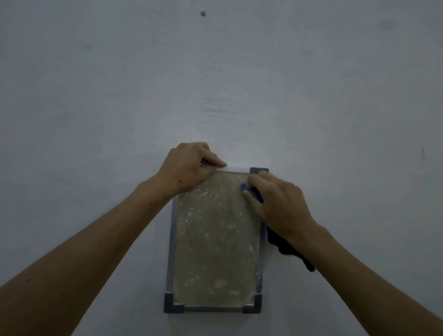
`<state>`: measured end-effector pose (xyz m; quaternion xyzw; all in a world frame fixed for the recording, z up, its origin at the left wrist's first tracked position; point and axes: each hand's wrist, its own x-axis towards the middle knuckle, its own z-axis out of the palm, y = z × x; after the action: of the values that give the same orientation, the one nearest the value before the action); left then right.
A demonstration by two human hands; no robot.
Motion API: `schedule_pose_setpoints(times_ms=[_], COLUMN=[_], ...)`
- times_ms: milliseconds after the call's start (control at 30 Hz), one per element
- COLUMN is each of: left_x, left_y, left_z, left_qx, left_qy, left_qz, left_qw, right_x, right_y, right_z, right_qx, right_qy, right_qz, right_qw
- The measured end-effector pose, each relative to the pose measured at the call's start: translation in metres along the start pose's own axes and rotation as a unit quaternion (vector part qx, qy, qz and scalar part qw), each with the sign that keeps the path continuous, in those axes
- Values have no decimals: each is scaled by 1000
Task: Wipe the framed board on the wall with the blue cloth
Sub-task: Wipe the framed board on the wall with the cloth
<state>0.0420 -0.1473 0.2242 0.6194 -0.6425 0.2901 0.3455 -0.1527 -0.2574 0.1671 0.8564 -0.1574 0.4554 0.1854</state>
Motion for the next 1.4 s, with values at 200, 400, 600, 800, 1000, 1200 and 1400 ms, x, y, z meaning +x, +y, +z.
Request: schedule_pose_setpoints(times_ms=[200, 400, 600, 800, 1000, 1200, 1400], left_x=[-1, 0, 0, -1, -3, -7, -7], left_y=[0, 0, 1, -1, -1, 1, -1], left_z=[-2, -2, -1, -1, 0, 3, -4], left_qx=[-3, -5, -3, -8, -11, -5, -5], left_qy=[0, -2, -1, 1, 12, 32, -5], left_qz=[-5, -5, -4, -5, -6, -8, 1], left_qw=[1000, 1000, 1000, 1000, 1000, 999, 1000], right_x=[9, 6, 5, 13, 11, 12, 29], right_y=[-2, -13, -19, -11, -19, -24, -15], right_z=[2, 12, 16, 11, 16, 18, 11], right_qx=[-6, 11, 21, 16, 24, 33, 6], right_qy=[83, 20, 47, 87, -2, 57, 53], right_qz=[77, 28, 28, 88, 15, 33, 25], right_qw=[994, 999, 998, 992, 1000, 997, 998])
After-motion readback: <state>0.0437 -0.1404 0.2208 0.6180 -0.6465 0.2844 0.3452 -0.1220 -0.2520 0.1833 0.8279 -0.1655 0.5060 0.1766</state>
